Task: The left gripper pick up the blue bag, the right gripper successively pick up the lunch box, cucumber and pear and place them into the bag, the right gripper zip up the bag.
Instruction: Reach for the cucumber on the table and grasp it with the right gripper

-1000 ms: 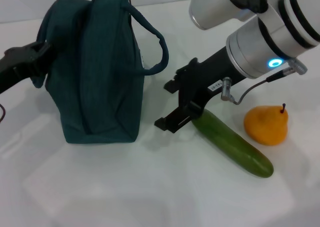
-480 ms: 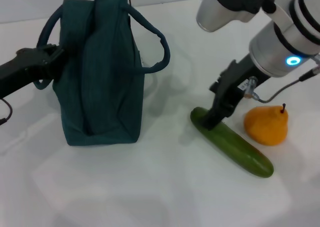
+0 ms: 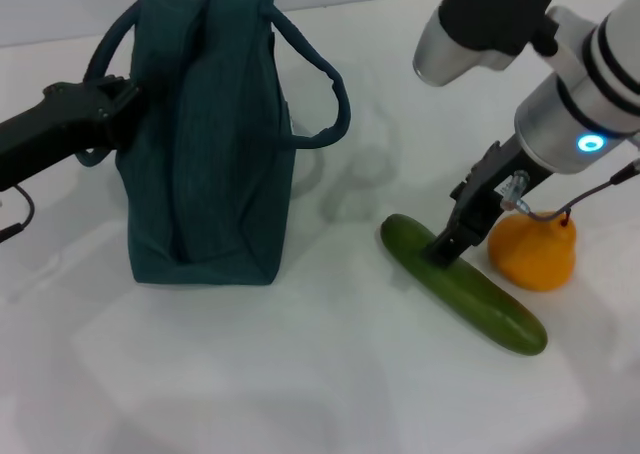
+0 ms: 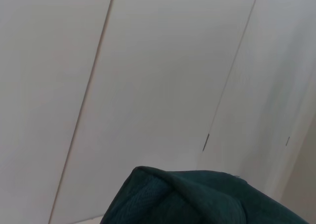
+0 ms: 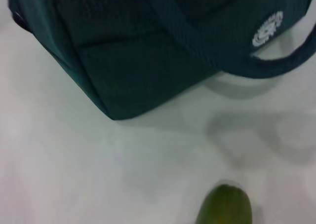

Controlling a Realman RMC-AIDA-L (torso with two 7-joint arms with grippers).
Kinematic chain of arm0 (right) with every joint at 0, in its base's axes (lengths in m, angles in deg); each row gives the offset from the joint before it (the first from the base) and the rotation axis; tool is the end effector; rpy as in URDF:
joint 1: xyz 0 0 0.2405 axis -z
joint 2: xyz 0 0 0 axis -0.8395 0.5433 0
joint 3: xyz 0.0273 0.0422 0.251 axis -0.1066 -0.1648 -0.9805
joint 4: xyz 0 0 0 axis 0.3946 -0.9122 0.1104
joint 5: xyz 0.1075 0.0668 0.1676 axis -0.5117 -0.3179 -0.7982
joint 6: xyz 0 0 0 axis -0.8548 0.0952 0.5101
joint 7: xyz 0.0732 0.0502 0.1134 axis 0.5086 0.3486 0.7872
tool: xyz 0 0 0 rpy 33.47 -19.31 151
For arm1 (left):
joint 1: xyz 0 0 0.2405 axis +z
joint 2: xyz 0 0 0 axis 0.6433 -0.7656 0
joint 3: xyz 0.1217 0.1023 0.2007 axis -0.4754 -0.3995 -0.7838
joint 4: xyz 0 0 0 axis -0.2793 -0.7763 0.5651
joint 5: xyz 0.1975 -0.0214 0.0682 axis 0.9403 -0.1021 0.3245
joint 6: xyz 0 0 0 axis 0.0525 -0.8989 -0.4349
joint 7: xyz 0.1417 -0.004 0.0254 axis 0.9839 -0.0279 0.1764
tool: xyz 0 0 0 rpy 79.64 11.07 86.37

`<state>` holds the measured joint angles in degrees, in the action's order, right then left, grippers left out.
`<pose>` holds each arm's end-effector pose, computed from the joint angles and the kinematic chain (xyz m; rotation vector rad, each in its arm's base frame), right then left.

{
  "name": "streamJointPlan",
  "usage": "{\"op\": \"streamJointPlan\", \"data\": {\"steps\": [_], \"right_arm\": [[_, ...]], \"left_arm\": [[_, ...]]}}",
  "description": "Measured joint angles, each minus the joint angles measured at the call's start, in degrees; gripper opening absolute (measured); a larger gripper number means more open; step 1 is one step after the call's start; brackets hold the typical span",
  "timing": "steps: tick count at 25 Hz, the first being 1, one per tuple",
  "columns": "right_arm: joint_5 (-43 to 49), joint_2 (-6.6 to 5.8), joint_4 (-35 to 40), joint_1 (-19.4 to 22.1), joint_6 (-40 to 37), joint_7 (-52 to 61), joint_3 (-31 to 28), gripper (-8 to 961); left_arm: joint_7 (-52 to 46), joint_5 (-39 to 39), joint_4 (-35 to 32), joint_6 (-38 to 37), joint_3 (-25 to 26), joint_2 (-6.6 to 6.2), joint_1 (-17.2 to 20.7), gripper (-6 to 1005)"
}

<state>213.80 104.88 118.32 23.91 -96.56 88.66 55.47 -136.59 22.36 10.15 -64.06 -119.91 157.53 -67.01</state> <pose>0.1383 0.3306 0.0049 -2.6367 0.7716 -0.5339 -0.2434 0.3622 0.0076 -2.3906 -0.7643 -0.9578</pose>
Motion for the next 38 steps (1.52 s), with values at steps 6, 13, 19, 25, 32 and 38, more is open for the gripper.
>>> {"op": "streamJointPlan", "data": {"steps": [6, 13, 19, 25, 32, 38], "right_arm": [[0.46, 0.02, -4.13, 0.14, 3.92, 0.07, 1.86, 789], [-0.36, -0.01, -7.71, 0.09, 7.09, 0.08, 4.15, 782], [-1.02, -0.01, -9.20, 0.10, 8.30, 0.12, 4.93, 776], [-1.65, -0.01, -10.98, 0.11, 9.49, 0.12, 5.02, 770], [-1.78, -0.01, -11.62, 0.24, 10.47, 0.13, 5.32, 762], [-2.69, 0.00, -13.08, -0.06, 10.58, 0.20, 4.99, 756]], "left_arm": [[0.46, 0.00, 0.00, 0.41, 0.13, 0.06, -0.09, 55], [0.62, 0.00, -0.08, 0.51, 0.11, 0.04, -0.43, 55], [1.15, -0.02, -0.06, 0.51, 0.09, 0.03, -0.74, 55], [1.57, -0.04, 0.27, 0.50, 0.09, 0.07, -0.83, 55], [1.95, -0.05, 0.48, 0.50, 0.09, 0.11, -0.86, 55], [2.00, -0.05, 0.53, 0.50, 0.10, 0.13, -0.91, 55]]}}
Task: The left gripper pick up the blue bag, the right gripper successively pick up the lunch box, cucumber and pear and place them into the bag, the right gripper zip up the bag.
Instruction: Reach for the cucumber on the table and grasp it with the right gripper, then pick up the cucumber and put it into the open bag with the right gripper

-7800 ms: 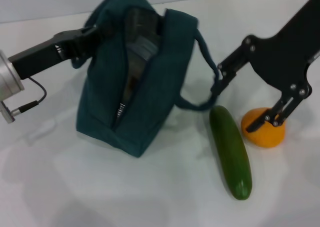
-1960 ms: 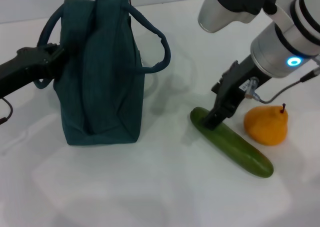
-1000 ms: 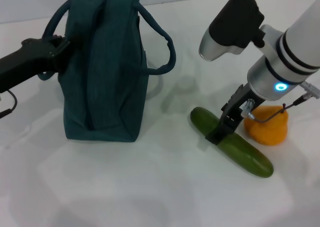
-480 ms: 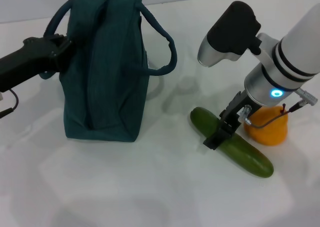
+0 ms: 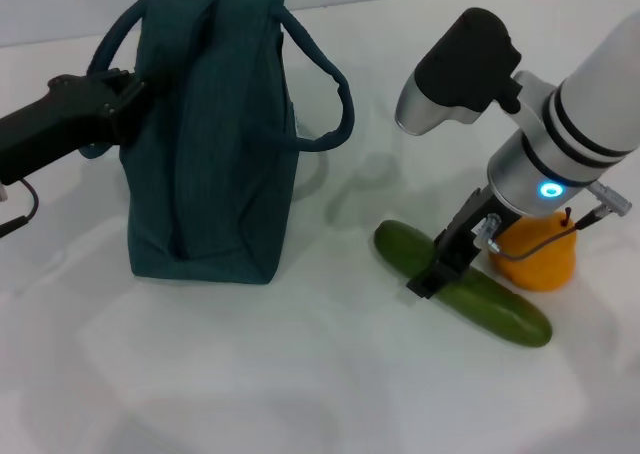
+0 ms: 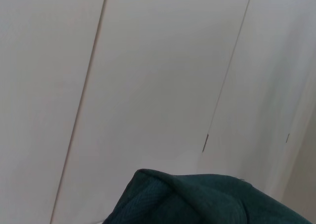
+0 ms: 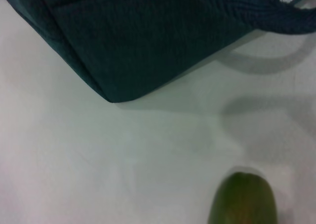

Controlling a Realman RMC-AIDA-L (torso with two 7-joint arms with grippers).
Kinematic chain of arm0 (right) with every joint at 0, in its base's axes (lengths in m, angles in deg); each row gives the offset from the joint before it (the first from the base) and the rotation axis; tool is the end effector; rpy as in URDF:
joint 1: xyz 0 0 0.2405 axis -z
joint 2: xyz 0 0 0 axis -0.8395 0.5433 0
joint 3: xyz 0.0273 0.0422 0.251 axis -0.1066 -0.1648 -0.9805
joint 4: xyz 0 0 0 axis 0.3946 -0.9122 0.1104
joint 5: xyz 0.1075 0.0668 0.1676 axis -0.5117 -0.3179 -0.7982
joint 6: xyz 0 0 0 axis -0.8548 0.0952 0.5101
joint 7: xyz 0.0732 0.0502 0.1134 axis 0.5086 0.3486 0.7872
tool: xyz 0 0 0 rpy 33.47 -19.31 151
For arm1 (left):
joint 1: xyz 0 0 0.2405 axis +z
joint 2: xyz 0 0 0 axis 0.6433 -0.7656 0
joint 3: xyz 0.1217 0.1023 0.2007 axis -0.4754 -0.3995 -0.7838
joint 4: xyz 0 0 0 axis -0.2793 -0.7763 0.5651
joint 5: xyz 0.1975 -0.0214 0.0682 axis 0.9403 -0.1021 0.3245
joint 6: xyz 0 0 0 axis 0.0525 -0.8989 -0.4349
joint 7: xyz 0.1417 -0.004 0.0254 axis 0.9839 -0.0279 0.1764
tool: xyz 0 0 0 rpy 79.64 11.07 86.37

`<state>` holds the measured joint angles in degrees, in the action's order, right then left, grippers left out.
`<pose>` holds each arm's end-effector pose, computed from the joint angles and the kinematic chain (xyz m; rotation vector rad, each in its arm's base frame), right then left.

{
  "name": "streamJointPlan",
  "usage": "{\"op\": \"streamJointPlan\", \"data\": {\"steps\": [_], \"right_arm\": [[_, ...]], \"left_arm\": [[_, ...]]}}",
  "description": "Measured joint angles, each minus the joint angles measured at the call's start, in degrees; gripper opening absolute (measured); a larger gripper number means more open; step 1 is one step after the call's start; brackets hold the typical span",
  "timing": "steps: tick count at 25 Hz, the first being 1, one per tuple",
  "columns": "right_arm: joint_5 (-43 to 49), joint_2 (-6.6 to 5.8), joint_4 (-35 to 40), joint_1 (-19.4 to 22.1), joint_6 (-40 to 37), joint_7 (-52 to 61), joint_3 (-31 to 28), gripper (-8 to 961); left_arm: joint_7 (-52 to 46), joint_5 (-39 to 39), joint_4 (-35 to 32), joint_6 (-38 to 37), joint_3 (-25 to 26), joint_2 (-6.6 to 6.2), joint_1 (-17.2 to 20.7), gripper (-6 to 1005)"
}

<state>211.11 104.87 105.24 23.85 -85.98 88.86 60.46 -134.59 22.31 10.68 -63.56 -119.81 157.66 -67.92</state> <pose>0.1695 0.3366 -0.0342 -2.6481 0.8922 -0.5431 -0.2394 0.3659 0.0056 -2.3964 -0.7193 -0.9484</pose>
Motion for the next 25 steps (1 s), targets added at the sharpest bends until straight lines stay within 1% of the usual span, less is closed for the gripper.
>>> {"op": "streamJointPlan", "data": {"steps": [5, 15, 17, 21, 25], "right_arm": [[-0.42, 0.00, -0.72, -0.21, 0.07, 0.01, -0.27, 751], [-0.42, -0.19, -0.43, -0.25, -0.39, -0.01, -1.21, 589], [-0.41, -0.25, -0.46, -0.30, -0.41, -0.20, -2.09, 593], [-1.94, -0.52, 1.15, 0.01, -0.72, -1.50, -5.26, 601], [-8.96, -0.69, 2.80, 1.61, -2.25, -7.05, -12.50, 609]], "left_arm": [[0.00, 0.00, 0.00, 0.00, 0.00, 0.00, 0.02, 55], [-0.01, -0.31, 0.00, 0.00, -0.08, 0.00, 0.02, 56], [0.26, -0.40, 0.00, -0.03, -0.15, 0.00, 0.02, 56], [1.31, -0.47, 0.00, -0.31, -0.19, 0.14, 0.33, 56], [1.85, -0.58, 0.00, -0.42, -0.19, 0.24, 0.56, 56]]}}
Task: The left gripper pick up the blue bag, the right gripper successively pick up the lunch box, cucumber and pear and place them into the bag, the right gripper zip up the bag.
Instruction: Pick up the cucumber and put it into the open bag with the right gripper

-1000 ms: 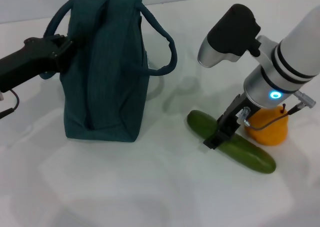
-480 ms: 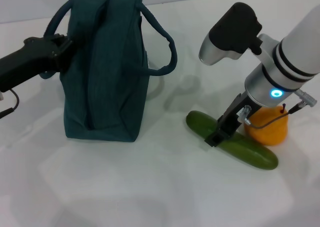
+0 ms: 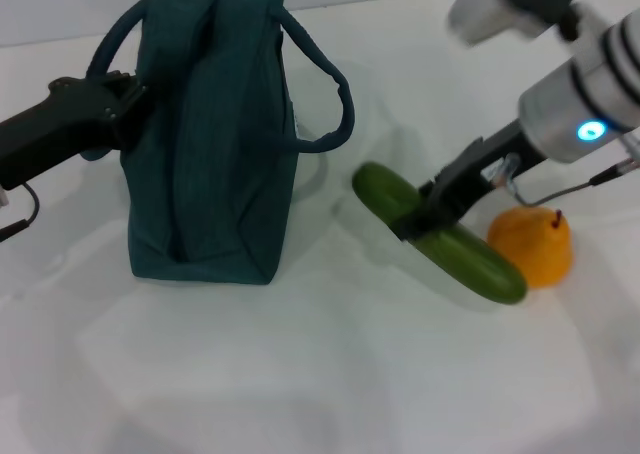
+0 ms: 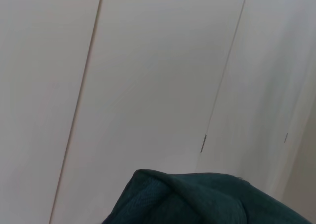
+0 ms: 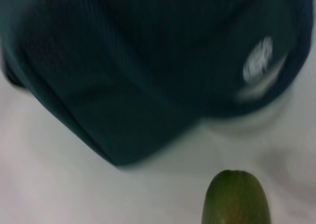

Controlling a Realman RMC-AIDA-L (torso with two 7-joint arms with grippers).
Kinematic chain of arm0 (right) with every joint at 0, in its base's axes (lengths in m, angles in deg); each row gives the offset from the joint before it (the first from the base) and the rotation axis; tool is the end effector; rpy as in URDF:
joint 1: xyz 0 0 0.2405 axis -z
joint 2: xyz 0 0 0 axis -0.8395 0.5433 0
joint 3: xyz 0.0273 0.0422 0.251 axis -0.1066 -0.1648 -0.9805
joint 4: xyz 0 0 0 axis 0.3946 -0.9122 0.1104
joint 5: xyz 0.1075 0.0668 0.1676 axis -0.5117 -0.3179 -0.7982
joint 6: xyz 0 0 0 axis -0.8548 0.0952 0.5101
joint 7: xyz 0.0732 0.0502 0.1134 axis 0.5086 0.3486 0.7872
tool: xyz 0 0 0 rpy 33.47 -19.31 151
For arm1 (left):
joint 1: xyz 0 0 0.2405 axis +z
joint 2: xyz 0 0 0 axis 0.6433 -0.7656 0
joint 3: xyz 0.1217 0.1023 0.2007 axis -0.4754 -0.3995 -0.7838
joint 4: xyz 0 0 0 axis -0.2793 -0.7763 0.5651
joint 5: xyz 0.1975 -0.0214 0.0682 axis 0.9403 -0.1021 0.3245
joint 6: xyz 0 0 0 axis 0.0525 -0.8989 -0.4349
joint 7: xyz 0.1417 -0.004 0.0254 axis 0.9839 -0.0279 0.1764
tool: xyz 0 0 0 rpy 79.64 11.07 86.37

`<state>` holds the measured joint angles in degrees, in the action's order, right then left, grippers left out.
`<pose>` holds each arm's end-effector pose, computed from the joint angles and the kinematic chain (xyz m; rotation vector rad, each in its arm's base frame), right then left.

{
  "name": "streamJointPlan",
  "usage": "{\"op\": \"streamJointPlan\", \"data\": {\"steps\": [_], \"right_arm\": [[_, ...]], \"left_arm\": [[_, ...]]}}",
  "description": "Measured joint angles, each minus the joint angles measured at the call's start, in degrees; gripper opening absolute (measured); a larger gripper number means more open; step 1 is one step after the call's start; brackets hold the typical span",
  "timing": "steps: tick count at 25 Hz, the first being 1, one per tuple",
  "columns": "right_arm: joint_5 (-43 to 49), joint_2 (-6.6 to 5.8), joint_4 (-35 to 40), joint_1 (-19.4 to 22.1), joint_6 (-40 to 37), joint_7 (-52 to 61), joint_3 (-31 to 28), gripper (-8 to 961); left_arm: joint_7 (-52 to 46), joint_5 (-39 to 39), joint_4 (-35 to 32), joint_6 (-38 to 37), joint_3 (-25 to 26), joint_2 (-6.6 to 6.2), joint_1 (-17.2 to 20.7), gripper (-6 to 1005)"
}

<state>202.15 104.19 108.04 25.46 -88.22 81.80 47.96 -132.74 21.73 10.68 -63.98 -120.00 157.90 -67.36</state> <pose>0.1595 0.3483 0.0048 -2.6940 0.9356 -0.2311 -0.2404 0.3627 0.0043 -2.3971 -0.6894 -0.9510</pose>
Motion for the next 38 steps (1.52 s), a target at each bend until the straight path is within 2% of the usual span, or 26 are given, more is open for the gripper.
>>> {"op": "streamJointPlan", "data": {"steps": [8, 12, 15, 26, 38], "right_arm": [[-20.44, -0.11, -0.22, 4.61, -3.55, -13.71, -17.35, 625], [-32.91, -0.18, -2.86, 5.93, -6.36, -21.48, -24.16, 633], [-41.39, -0.20, -6.71, 5.79, -6.70, -26.91, -27.14, 640], [-52.49, -0.38, -23.83, -3.46, -4.27, -39.61, -30.22, 662], [-53.52, 0.21, -39.60, -14.08, 4.33, -54.41, -27.92, 686]], "left_arm": [[3.84, -3.52, 0.34, -1.82, -0.06, 0.05, 0.98, 56], [4.41, -4.45, 0.41, -2.52, -0.10, 0.14, 1.62, 56], [4.73, -4.50, 0.45, -4.21, -0.09, 0.19, 1.80, 56], [5.01, -4.51, 1.10, -9.47, -1.73, 0.27, 1.61, 56], [5.07, -4.41, 1.79, -9.67, -4.55, 0.31, -0.50, 56]]}}
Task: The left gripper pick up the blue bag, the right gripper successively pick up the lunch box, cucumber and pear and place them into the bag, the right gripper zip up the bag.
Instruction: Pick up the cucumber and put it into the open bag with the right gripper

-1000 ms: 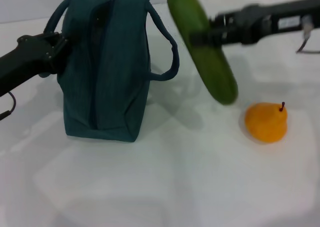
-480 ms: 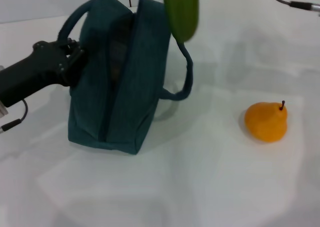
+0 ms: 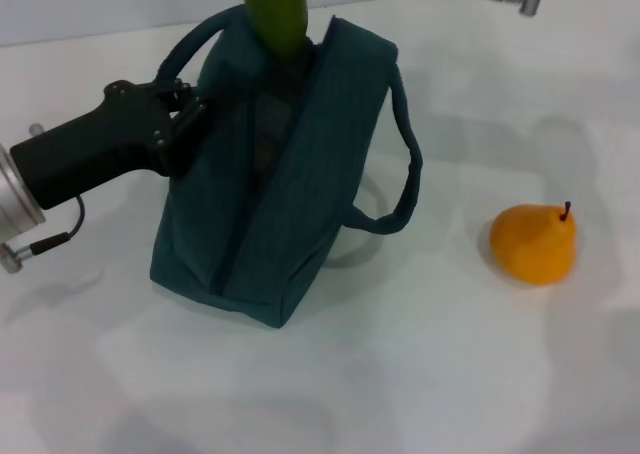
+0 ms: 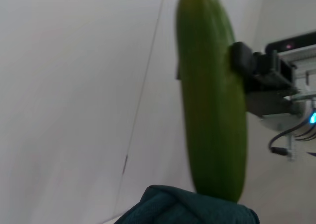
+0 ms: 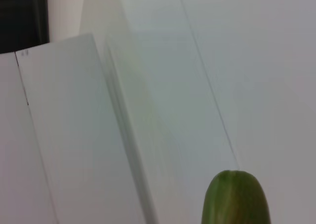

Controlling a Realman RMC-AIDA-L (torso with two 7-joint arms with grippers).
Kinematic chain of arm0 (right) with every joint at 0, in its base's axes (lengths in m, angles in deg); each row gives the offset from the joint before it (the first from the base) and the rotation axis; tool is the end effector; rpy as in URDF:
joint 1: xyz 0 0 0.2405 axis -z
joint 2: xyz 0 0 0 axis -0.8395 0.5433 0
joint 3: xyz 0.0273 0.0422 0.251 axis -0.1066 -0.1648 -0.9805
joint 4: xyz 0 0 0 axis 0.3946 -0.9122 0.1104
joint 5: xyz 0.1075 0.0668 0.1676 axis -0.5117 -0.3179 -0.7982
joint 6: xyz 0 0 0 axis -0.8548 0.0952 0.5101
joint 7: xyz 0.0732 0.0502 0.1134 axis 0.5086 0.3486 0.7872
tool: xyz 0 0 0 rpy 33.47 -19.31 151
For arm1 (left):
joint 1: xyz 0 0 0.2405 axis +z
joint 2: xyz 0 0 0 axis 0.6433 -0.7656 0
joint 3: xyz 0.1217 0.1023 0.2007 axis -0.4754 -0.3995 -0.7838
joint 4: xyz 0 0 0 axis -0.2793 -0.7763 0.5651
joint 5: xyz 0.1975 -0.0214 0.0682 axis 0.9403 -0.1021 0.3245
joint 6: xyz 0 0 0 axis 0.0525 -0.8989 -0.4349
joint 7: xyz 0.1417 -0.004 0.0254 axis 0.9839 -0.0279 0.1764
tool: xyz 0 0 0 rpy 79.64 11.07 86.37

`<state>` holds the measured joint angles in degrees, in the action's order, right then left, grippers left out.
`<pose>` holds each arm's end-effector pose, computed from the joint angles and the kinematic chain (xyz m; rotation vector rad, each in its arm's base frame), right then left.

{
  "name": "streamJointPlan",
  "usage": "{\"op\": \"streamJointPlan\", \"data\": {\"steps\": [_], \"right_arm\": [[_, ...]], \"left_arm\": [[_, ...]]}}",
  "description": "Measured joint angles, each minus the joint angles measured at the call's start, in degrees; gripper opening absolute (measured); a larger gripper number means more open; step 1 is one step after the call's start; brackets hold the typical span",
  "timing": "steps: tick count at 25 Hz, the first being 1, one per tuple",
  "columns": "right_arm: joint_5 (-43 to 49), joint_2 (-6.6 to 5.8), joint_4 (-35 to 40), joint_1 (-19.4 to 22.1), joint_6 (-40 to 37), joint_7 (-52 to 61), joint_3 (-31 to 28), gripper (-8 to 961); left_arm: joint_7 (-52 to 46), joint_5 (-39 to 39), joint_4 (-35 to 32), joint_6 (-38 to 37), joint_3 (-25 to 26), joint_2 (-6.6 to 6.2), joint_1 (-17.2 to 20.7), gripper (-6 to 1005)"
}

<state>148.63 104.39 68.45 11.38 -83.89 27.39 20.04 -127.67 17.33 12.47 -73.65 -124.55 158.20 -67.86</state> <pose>0.0978 0.4153 0.0480 -2.5999 0.4415 1.2921 -0.2134 0.3412 -0.0093 -2.5492 -0.5249 -1.1156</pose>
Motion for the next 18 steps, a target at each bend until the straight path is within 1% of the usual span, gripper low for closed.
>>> {"op": "streamJointPlan", "data": {"steps": [6, 8, 12, 13, 15, 18], "right_arm": [[-0.71, 0.34, -3.16, 0.08, 1.30, -3.79, 4.63, 698], [-2.38, 0.38, -4.18, 0.41, 1.32, -5.28, 6.28, 702], [-6.86, 0.35, -4.01, 2.50, 1.07, -9.03, 9.75, 710], [-6.86, 0.35, -4.01, 2.50, 1.07, -9.03, 9.75, 712], [-8.31, 0.37, -3.78, 4.78, 0.70, -12.21, 12.02, 716], [-8.40, 0.47, -4.07, 6.21, 0.54, -14.34, 13.85, 722]], "left_arm": [[0.00, -0.17, 0.08, 0.41, -0.21, -0.06, -0.56, 56], [0.00, -0.22, 0.07, 0.53, -0.07, -0.15, -0.56, 56], [0.04, -0.20, 0.07, 1.12, 0.10, -0.26, -0.68, 56], [0.05, -0.16, 0.07, 1.22, 0.10, -0.27, -0.73, 56], [0.14, -0.15, 0.06, 1.27, 0.14, -0.31, -0.76, 56], [0.78, -0.17, 0.07, 1.53, 0.17, -0.37, -0.77, 56]]}}
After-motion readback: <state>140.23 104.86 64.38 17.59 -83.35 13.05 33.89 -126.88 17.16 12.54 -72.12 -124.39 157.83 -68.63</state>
